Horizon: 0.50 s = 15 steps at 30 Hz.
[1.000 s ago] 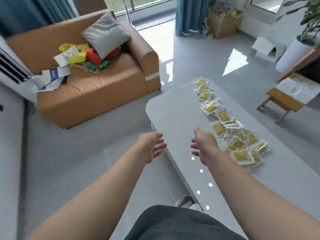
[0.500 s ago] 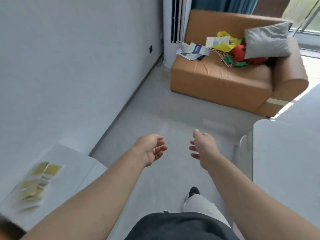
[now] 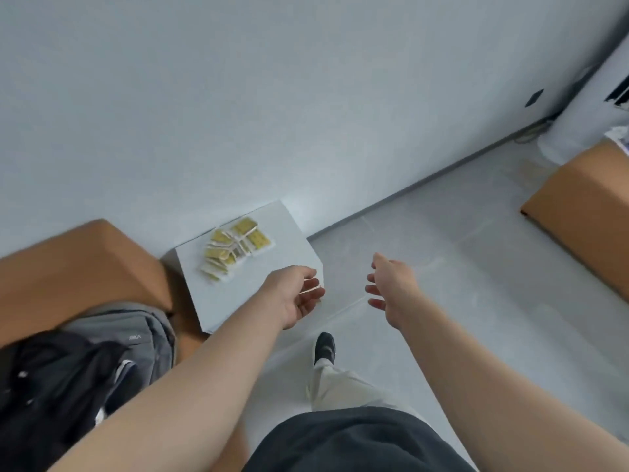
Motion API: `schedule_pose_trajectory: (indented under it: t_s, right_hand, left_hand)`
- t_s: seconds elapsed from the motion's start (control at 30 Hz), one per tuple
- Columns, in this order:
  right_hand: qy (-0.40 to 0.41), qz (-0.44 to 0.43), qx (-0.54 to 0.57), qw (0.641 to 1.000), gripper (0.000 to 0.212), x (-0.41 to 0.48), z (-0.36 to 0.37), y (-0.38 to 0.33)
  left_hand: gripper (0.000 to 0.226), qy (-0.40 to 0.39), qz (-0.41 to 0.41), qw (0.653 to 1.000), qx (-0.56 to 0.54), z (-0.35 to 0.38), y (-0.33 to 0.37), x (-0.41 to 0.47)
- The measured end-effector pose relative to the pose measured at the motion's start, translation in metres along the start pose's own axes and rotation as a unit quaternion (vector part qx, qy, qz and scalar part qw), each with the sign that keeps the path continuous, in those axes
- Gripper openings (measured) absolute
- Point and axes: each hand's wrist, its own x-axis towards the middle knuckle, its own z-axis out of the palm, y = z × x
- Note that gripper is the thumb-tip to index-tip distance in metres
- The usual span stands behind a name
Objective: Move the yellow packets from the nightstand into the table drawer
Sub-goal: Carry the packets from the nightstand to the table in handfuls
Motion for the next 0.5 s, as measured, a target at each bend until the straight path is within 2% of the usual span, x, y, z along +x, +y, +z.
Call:
schedule_pose_trajectory:
  t_s: [0.33, 0.5]
  right_hand:
    - [-0.073, 0.076, -0.062, 0.992, 0.025, 0.105, 0.146, -0.067]
    - [-0.089, 0.118, -0.106, 0.983, 0.029, 0.135, 0.207, -0.089]
  left_hand:
    - [0.008, 0.144, -0.078, 0.983, -0.085, -0.099, 0.096, 0.101]
    - [0.005, 0.162, -0.119, 0.965, -0.169, -0.136, 0.128, 0.142]
